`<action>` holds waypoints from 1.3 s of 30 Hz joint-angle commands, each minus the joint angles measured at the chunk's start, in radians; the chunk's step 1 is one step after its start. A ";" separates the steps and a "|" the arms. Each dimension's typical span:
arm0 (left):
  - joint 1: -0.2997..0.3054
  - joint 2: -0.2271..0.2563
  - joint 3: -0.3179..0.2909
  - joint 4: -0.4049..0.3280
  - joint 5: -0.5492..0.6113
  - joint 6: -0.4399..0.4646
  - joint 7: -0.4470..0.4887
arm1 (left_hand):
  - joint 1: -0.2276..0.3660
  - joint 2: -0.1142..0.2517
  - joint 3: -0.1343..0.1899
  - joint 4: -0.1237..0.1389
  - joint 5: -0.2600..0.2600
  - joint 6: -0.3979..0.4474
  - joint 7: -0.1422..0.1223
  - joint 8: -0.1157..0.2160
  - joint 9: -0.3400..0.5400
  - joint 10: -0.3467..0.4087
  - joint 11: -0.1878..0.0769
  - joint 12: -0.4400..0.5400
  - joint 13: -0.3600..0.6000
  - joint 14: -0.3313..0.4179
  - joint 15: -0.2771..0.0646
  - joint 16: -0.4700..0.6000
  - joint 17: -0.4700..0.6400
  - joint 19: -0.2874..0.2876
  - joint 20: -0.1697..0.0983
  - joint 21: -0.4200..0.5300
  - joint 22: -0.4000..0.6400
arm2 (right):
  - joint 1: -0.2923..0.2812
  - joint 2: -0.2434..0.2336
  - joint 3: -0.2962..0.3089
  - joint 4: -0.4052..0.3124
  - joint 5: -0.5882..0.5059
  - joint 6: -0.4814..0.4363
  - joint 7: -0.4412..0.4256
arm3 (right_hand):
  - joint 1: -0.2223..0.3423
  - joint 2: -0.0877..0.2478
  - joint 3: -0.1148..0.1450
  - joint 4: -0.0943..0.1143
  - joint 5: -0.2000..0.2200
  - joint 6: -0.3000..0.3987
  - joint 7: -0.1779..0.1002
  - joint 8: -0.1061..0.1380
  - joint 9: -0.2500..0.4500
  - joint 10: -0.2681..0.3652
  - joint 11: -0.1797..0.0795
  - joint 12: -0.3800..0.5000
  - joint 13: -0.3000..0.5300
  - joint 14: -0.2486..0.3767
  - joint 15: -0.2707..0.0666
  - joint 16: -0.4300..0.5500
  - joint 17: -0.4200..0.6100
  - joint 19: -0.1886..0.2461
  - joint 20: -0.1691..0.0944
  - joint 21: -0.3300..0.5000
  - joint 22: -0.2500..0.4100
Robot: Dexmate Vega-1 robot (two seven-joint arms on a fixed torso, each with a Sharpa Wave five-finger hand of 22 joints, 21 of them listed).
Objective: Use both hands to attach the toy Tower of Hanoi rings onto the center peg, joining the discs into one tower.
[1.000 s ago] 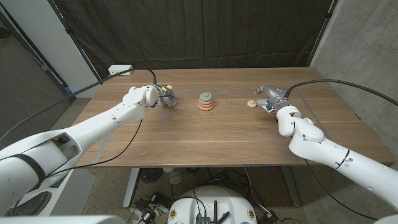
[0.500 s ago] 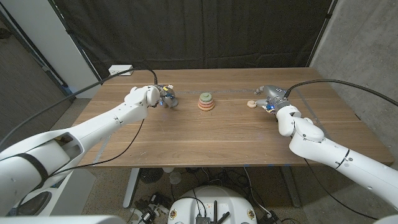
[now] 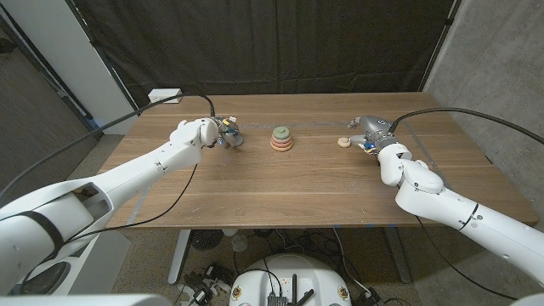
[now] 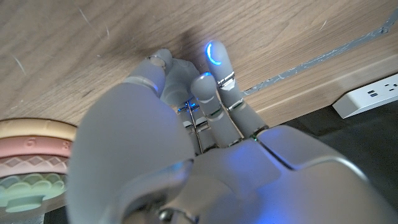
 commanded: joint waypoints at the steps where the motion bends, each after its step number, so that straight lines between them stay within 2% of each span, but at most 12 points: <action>1: 0.018 0.036 -0.025 -0.065 -0.012 0.022 0.005 | 0.008 0.006 0.010 -0.002 0.003 0.059 -0.005 0.011 0.020 0.175 -0.083 0.007 0.033 0.012 -0.004 -0.004 0.014 0.008 -0.113 0.010 0.001 | -0.009 -0.010 0.001 -0.022 -0.007 -0.013 0.003 | 0.003 0.009 0.004 0.002 0.003 0.005 0.004 -0.001 0.003 0.009 0.000 0.003 0.000 -0.005 -0.051 0.000 0.001 -0.003 -0.039 0.006 0.004; 25: 0.015 0.092 -0.073 -0.177 0.019 0.044 -0.031 | 0.011 0.007 0.015 -0.001 0.003 0.066 -0.007 0.003 0.026 0.179 -0.087 -0.006 0.053 0.011 -0.004 -0.019 0.026 0.005 -0.113 0.014 0.000 | -0.019 -0.017 0.003 -0.051 -0.019 -0.043 0.014 | 0.001 0.012 0.005 0.000 0.004 0.009 0.003 -0.001 0.002 0.015 -0.001 0.005 0.000 -0.004 -0.052 0.000 0.002 -0.002 -0.039 0.006 0.003; 39: 0.045 0.132 -0.122 -0.268 0.028 0.055 -0.031 | 0.013 0.009 0.018 0.000 0.003 0.075 -0.007 0.001 0.028 0.190 -0.086 -0.009 0.062 0.011 -0.004 -0.026 0.030 0.003 -0.113 0.015 0.000 | -0.028 -0.022 0.015 -0.052 -0.006 -0.044 0.002 | -0.001 0.013 0.005 0.000 0.005 0.012 0.003 -0.001 0.001 0.018 0.000 0.005 0.000 -0.001 -0.051 0.003 0.004 -0.002 -0.039 0.007 0.003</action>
